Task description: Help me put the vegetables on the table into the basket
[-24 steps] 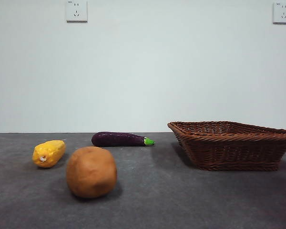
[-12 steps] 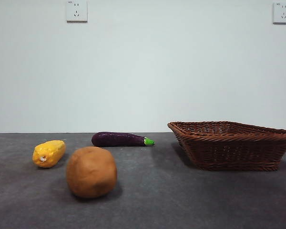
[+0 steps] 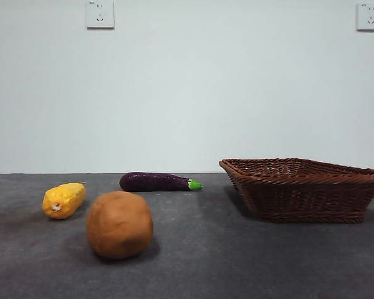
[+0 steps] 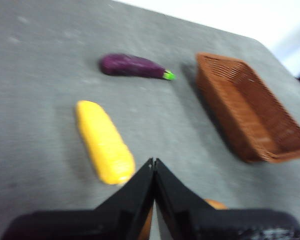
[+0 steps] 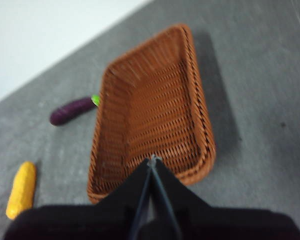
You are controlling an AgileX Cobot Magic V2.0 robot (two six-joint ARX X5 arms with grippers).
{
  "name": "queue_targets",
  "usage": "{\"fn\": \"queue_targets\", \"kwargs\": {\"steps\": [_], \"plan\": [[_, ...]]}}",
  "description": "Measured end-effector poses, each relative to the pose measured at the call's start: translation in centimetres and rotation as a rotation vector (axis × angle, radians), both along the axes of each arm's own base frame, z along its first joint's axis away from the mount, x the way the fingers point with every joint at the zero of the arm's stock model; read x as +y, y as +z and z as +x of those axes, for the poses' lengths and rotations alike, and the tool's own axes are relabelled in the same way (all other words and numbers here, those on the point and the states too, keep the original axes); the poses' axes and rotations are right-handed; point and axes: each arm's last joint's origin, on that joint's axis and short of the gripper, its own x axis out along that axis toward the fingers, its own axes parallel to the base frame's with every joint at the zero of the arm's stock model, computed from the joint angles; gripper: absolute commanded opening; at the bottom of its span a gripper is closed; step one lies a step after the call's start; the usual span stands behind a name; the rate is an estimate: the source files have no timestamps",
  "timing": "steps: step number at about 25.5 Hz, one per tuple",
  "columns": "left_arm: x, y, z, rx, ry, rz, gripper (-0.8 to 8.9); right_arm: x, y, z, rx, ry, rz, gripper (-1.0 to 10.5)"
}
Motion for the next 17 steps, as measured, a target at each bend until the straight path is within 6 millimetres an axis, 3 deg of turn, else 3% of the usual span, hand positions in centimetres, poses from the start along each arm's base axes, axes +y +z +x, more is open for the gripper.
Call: {"fn": "queue_targets", "kwargs": {"steps": [5, 9, 17], "plan": [[-0.4, 0.9, 1.2, 0.046, -0.158, -0.098, -0.04, -0.1, 1.6, 1.4, 0.117, 0.003, 0.007, 0.0], [-0.6, 0.6, 1.8, 0.13, -0.214, -0.199, -0.04, 0.1, 3.1, 2.5, 0.207, 0.113, 0.038, 0.2], [-0.8, 0.2, 1.5, 0.222, -0.275, -0.278, -0.04, -0.3, 4.5, 8.9, 0.366, 0.235, -0.042, 4.8]]}}
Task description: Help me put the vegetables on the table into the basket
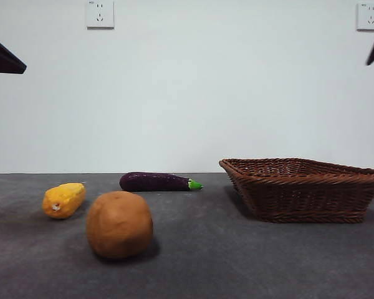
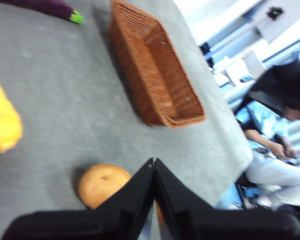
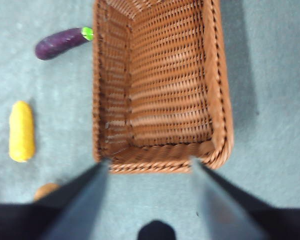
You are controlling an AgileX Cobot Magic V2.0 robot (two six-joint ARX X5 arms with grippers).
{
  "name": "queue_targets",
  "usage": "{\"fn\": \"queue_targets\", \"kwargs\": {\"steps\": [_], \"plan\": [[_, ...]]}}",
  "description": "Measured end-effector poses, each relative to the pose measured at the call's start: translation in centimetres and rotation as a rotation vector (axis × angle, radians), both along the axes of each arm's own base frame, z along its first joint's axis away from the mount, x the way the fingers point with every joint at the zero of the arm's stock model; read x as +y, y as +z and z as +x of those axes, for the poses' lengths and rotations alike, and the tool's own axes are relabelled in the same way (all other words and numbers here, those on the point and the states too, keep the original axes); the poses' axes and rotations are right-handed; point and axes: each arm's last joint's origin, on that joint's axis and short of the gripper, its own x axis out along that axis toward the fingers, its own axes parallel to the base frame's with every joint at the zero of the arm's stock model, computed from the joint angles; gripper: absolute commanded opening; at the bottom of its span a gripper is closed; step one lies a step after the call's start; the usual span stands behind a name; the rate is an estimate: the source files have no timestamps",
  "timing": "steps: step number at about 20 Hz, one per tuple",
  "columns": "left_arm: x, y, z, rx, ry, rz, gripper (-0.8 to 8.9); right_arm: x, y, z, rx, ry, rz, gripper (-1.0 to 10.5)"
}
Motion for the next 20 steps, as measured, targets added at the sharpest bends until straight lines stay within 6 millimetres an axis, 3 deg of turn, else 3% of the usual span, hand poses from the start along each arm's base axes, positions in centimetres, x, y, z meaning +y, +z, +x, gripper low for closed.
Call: {"fn": "queue_targets", "kwargs": {"steps": [3, 13, 20], "plan": [[0.0, -0.1, 0.0, 0.005, -0.007, -0.005, -0.04, 0.1, -0.5, 3.4, 0.069, 0.037, -0.036, 6.1], [0.0, -0.4, -0.2, 0.055, -0.009, -0.006, -0.03, 0.8, -4.7, 12.9, 0.252, 0.127, -0.194, 6.0], [0.1, -1.2, 0.3, 0.102, 0.028, 0.03, -0.03, 0.6, -7.4, 17.3, 0.28, 0.158, -0.225, 5.9]]}}
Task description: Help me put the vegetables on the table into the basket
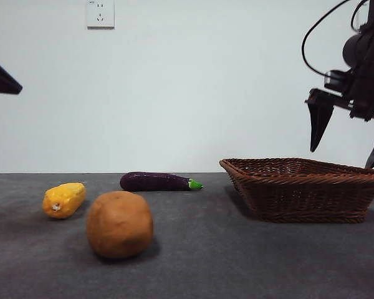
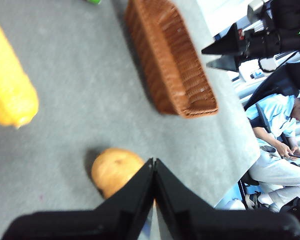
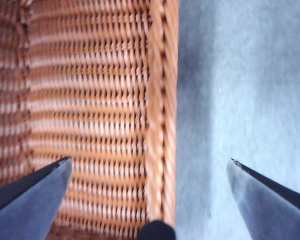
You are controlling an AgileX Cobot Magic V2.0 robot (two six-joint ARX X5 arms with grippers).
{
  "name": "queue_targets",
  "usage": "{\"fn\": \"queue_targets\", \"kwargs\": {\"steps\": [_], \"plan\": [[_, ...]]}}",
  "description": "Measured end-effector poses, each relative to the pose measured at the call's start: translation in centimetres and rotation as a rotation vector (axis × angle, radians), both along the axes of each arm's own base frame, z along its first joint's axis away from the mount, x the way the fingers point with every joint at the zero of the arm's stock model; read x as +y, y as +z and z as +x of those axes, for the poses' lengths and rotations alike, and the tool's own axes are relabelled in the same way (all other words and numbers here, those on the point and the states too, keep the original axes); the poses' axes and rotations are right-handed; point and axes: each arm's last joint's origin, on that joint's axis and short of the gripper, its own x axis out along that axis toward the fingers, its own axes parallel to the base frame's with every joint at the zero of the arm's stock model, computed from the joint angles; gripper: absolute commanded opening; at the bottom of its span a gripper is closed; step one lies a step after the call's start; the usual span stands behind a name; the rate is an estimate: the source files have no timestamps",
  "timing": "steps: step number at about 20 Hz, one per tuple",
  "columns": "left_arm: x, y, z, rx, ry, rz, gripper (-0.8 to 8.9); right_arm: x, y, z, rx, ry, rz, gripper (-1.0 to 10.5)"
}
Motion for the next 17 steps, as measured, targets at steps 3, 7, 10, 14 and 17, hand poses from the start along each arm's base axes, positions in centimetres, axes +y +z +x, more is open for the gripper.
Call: {"fn": "queue_targets", "kwargs": {"steps": [3, 7, 10, 14, 17], "plan": [[-0.1, -0.7, 0.5, 0.041, -0.009, 0.006, -0.03, 0.0, -2.0, 0.9, 0.044, 0.014, 0.002, 5.2], [-0.4, -1.4, 0.9, 0.056, -0.041, 0.021, -0.04, 0.1, -4.5, 1.4, 0.119, 0.021, 0.008, 1.7], [-0.6, -1.7, 1.2, 0.076, -0.043, 0.033, -0.03, 0.5, -5.2, 1.6, 0.133, 0.038, 0.022, -0.2], [-1.1, -1.2, 2.7, 0.15, 0.005, 0.097, 0.02, 0.6, -5.2, 1.6, 0.141, 0.043, 0.028, -0.2], [-1.7, 0.8, 5.2, 0.208, 0.069, 0.31, 1.4, 0.6, -3.8, 1.7, 0.158, 0.053, 0.029, -0.2]]}}
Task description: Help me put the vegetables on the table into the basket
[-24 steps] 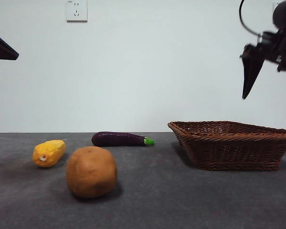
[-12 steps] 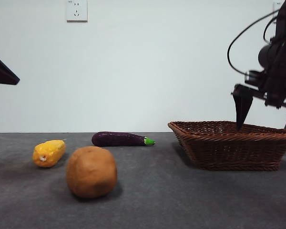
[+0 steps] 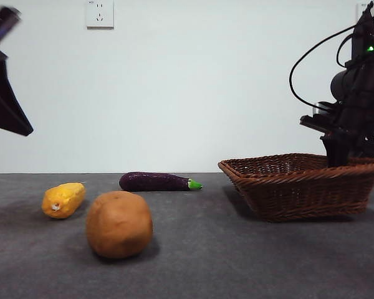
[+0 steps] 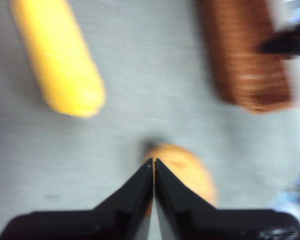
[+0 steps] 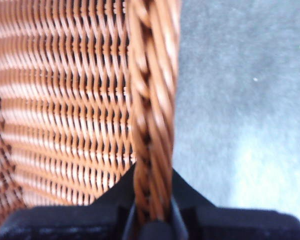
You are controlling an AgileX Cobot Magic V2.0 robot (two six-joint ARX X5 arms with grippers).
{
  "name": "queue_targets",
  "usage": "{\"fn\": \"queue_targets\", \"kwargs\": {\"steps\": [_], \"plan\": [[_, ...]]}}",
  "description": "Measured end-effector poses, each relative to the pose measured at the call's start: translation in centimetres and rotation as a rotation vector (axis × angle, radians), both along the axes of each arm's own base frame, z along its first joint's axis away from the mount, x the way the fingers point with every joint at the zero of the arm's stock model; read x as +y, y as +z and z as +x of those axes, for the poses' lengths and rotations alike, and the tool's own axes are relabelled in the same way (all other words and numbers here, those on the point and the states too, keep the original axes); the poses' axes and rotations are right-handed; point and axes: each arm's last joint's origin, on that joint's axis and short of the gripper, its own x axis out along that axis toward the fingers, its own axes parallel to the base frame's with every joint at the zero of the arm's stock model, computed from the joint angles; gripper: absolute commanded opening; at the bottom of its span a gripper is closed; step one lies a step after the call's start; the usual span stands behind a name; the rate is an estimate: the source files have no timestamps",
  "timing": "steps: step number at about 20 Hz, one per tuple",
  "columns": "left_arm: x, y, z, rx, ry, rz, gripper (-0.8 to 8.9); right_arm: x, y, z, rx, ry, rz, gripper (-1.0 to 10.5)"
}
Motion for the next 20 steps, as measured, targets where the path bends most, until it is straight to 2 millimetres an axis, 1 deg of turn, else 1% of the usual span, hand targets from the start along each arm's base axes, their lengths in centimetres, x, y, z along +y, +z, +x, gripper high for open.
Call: {"fn": "queue_targets", "kwargs": {"steps": [2, 3, 5, 8, 9, 11, 12, 14, 17, 18, 20], "plan": [[-0.6, 1.1, 1.9, 0.043, 0.016, 0.167, 3.32, 0.0, 0.9, -0.1, 0.021, 0.005, -0.006, -0.2], [-1.0, 1.4, 2.9, 0.061, 0.019, 0.226, 3.94, 0.0, 1.3, -0.3, 0.026, 0.006, -0.009, -0.2], [-2.1, 1.6, 5.0, 0.065, -0.005, 0.273, 5.37, 0.0, 3.0, -0.9, -0.009, 0.006, -0.016, -0.2], [-3.8, 1.4, 7.9, 0.083, -0.072, 0.312, 5.44, -0.1, 7.4, -2.8, -0.093, 0.008, -0.016, -0.2], [-4.3, 1.3, 9.0, 0.091, -0.073, 0.35, 5.44, -0.1, 8.8, -3.6, -0.118, 0.01, -0.017, -0.2], [-5.1, 0.9, 10.8, 0.108, -0.055, 0.455, 5.44, -0.1, 10.9, -5.1, -0.153, 0.019, -0.019, -0.2], [-5.3, 0.6, 11.5, 0.125, -0.053, 0.477, 5.43, -0.1, 11.9, -5.8, -0.17, 0.023, -0.02, -0.2], [-5.8, -0.1, 12.6, 0.151, -0.062, 0.486, 5.42, -0.1, 14.2, -7.5, -0.222, 0.028, -0.021, -0.2], [-6.0, -2.2, 13.4, 0.21, -0.07, 0.501, 5.39, -0.1, 17.2, -10.0, -0.309, 0.031, -0.024, -0.2], [-6.1, -2.9, 13.5, 0.231, -0.071, 0.504, 5.39, 0.0, 17.8, -10.6, -0.327, 0.031, -0.024, -0.2], [-6.1, -3.2, 13.6, 0.246, -0.066, 0.504, 5.3, -0.1, 18.2, -11.3, -0.322, 0.031, -0.024, -0.2]]}}
